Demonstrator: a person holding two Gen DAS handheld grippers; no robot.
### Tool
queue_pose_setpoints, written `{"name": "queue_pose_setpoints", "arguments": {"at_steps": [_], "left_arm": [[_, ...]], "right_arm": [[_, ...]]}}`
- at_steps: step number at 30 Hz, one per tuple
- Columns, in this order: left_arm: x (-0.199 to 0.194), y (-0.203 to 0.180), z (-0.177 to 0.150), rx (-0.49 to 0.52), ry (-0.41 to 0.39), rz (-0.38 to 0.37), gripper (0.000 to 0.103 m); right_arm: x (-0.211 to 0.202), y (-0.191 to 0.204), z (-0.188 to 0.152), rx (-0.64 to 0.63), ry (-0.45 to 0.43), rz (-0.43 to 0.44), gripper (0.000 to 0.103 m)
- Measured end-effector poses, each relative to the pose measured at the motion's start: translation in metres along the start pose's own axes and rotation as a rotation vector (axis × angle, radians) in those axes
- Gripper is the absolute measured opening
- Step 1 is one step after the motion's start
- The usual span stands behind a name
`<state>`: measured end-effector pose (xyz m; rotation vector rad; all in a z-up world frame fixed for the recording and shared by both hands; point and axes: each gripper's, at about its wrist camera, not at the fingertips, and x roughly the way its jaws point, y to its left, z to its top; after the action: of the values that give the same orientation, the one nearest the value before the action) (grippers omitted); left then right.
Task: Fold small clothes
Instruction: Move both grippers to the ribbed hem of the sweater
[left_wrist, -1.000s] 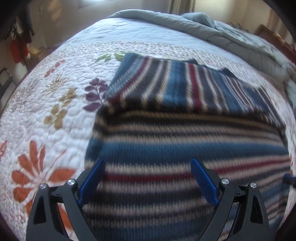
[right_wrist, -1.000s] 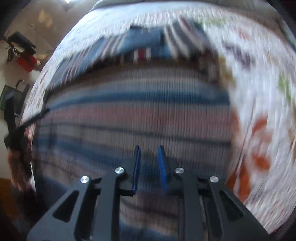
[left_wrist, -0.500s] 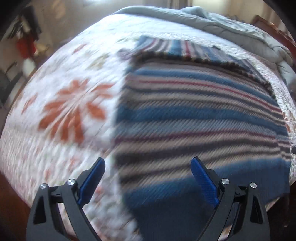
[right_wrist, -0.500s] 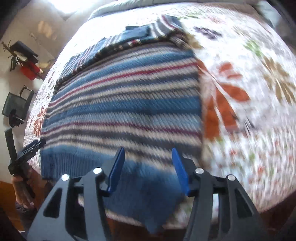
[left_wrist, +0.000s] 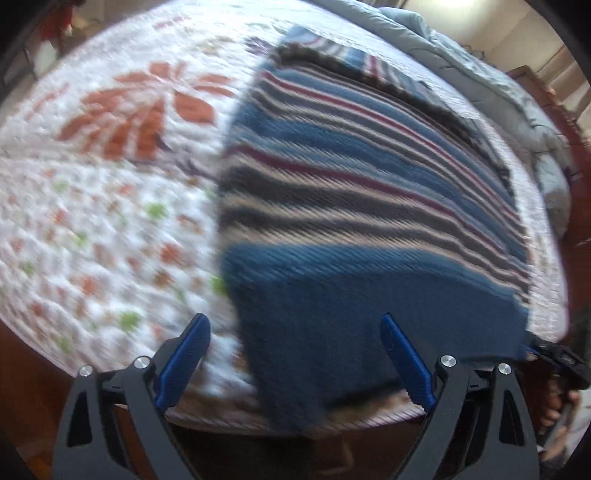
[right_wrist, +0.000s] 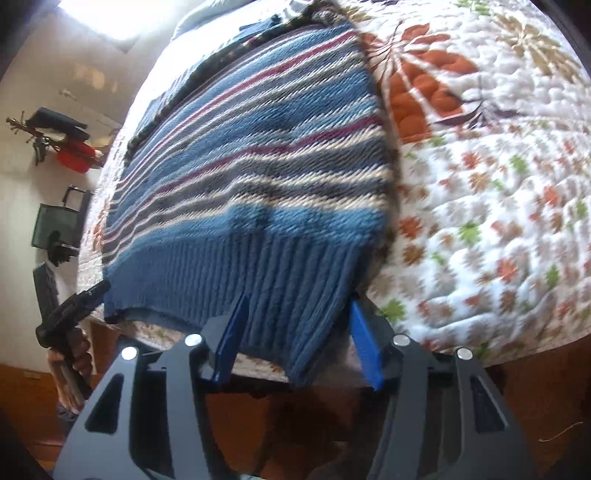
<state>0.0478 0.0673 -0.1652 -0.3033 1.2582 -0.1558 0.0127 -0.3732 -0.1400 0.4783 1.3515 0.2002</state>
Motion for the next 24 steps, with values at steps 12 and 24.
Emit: {"name": "queue_pose_setpoints", "arguments": {"at_steps": [12,24], "left_arm": [[-0.019,-0.01,-0.006,-0.052,-0.055,0.0,0.013],[-0.013,-0.008,-0.019,0.077,-0.03,0.153,0.033]], "right_arm": [[-0.027,0.0,-0.009,-0.021,-0.049,0.018,0.008],[-0.011,-0.013,-0.01,-0.052,0.023,-0.054,0.024]]}}
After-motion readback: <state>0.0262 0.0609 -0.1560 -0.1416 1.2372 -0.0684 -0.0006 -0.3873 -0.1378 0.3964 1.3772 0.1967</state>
